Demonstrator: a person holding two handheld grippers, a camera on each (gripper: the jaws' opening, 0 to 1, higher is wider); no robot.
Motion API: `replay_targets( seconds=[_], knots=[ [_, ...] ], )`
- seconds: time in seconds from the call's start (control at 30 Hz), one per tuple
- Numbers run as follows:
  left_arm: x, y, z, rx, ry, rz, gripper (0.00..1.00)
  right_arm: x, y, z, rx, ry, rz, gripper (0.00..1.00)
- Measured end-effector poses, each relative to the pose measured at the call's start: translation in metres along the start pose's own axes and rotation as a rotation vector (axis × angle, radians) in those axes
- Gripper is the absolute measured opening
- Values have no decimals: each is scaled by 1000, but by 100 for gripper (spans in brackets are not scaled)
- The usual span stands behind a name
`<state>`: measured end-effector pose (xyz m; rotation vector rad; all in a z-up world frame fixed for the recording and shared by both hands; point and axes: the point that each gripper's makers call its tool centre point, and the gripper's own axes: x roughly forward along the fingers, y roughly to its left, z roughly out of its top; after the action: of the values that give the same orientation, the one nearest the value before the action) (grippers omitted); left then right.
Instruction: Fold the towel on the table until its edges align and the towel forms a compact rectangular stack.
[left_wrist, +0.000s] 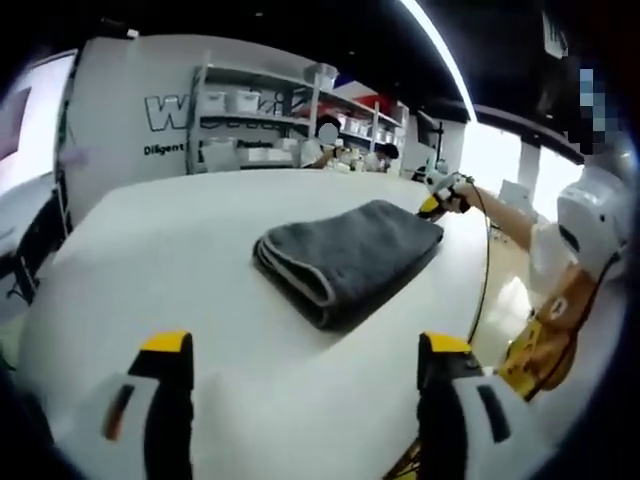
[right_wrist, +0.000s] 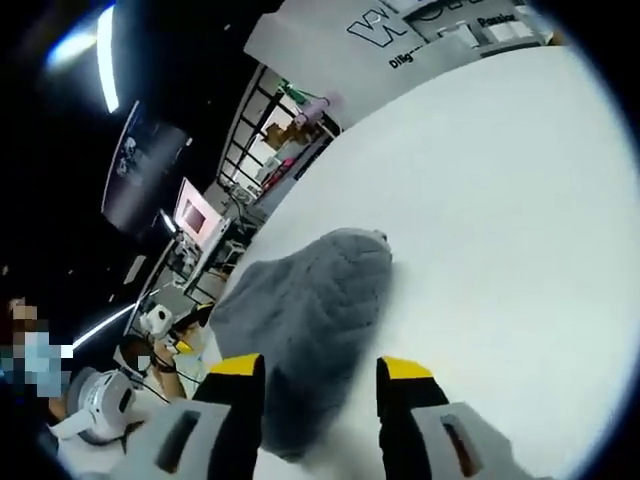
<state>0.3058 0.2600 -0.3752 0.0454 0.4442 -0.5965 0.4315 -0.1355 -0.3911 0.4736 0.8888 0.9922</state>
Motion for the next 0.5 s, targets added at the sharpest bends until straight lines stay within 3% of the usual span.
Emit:
replay_targets(
  seconds=[0.17,0.33,0.5],
  knots=[
    [1,-2,2,2,-7,-6,98,8,1,0,7,10,30,40],
    [0,-3,3,5,-8,-7,98,20,0,-7,20,30,30,23],
    [-1,-4,2,5,-7,-8,98,15,3,-2,34,6,61,11]
  ],
)
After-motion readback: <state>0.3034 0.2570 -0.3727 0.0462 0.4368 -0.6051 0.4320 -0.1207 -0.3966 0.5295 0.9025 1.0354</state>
